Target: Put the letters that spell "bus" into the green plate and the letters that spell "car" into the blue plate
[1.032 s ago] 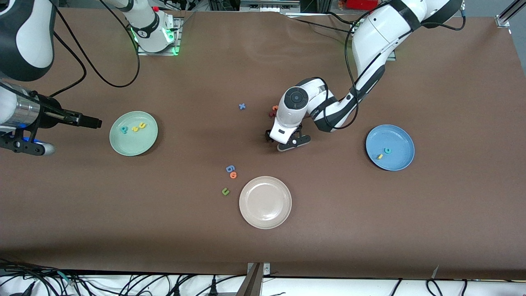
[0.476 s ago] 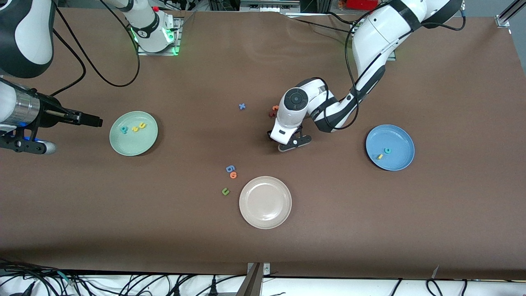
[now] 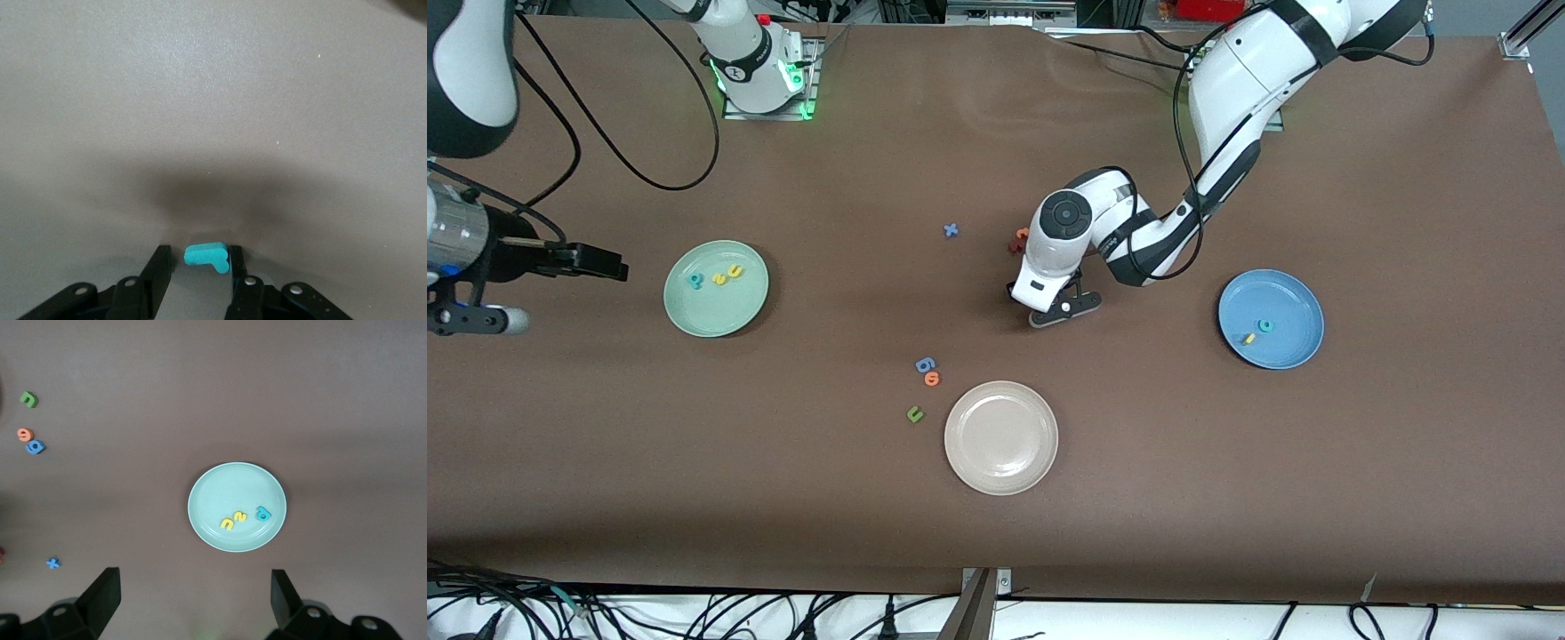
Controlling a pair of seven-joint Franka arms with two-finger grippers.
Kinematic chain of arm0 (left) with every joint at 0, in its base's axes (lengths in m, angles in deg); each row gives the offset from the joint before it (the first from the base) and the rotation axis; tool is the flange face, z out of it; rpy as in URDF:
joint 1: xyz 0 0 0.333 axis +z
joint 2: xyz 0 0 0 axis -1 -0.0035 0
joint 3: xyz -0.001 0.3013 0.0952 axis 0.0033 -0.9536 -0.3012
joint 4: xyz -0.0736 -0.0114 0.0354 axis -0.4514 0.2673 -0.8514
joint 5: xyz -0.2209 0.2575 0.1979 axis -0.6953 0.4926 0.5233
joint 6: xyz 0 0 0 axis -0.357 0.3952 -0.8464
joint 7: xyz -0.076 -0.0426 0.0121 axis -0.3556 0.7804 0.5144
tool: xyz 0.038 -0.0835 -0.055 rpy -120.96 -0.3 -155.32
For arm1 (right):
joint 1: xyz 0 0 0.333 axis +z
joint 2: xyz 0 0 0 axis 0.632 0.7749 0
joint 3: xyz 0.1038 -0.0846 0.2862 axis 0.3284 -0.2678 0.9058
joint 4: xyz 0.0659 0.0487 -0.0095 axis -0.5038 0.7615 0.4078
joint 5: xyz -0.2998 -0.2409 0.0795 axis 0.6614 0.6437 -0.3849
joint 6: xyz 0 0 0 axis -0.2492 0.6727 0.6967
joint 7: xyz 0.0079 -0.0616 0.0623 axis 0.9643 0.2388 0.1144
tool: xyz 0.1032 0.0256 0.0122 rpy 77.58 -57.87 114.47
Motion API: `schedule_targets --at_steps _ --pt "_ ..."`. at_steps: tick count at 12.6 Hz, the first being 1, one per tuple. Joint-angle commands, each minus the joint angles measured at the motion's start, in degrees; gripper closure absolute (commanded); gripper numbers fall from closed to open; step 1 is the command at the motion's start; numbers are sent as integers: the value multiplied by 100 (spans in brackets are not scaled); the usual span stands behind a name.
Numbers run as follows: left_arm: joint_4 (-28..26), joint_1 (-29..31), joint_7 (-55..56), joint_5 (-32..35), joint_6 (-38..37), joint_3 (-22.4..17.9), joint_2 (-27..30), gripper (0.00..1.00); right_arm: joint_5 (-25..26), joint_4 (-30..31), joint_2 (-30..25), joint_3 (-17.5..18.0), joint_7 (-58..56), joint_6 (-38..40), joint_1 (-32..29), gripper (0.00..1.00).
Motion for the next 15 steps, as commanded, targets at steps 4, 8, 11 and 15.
schedule_targets --at_steps 4,8,11,15 --pt "106 -119 18 -76 -124 -50 -54 67 104 611 -364 175 -82 -442 -63 0" --pt "106 -119 9 -67 -116 -50 -54 72 113 602 -355 157 -82 -451 -106 0" --pt "106 -119 9 -67 -124 -50 -54 76 113 593 -355 -17 -91 -416 -133 0" --pt "106 -111 9 -67 -150 -50 -45 79 104 602 -355 -54 -82 -442 -124 0"
